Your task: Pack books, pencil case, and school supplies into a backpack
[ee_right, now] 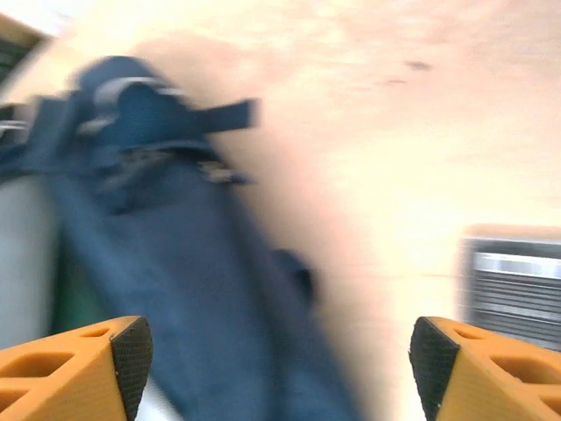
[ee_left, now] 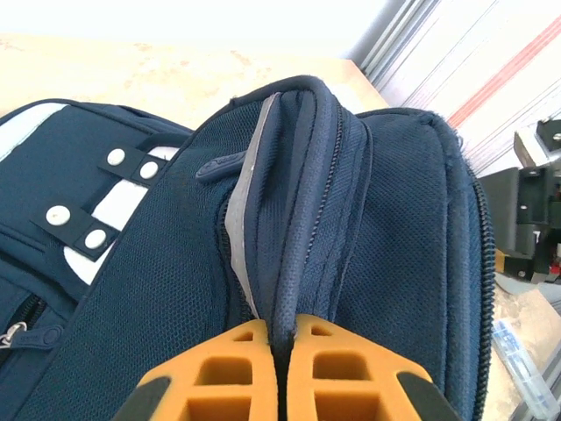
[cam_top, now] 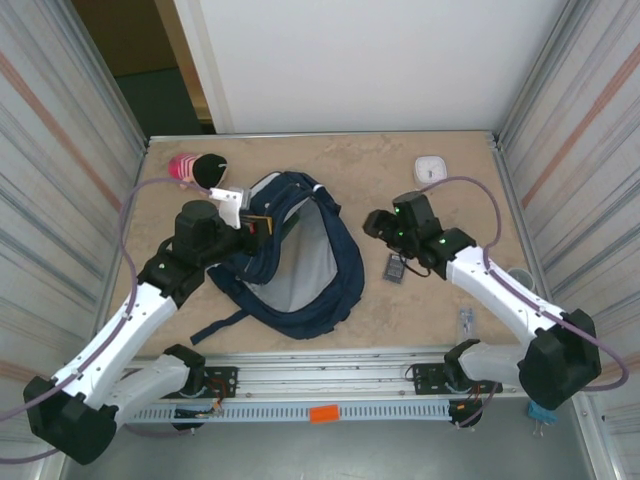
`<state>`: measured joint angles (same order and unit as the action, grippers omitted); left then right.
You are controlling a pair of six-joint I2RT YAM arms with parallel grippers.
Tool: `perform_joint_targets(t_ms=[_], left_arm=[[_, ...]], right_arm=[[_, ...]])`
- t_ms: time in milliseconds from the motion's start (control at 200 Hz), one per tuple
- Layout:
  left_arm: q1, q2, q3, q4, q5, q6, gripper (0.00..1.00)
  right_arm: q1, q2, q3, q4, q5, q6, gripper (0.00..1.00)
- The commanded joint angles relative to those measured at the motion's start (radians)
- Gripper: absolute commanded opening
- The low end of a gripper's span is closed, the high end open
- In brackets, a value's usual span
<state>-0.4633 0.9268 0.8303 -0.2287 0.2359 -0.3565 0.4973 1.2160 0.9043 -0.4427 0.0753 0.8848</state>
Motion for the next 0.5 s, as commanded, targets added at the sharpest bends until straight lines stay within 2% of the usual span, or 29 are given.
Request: perform_joint_targets(t_ms=[0,145,496], left_arm=[[0.016,-0.048,-0.007,0.041,-0.041,-0.015,0.0],[0.017,-0.05,-0.006,0.037,-0.043,-0.018,0.0],[0.017,-0.037,0.011,0.03,-0.036,-0.021,0.0]], right_arm=[[-0.077,0.042,-0.015,-0.268,-0.011,-0.15,0.8],[-0.108,0.151,-0.006,-0.306,-0.023,-0.193,0.82],[-0.102,0.331,0.008,-0.184,-0.095,-0.21,0.82]])
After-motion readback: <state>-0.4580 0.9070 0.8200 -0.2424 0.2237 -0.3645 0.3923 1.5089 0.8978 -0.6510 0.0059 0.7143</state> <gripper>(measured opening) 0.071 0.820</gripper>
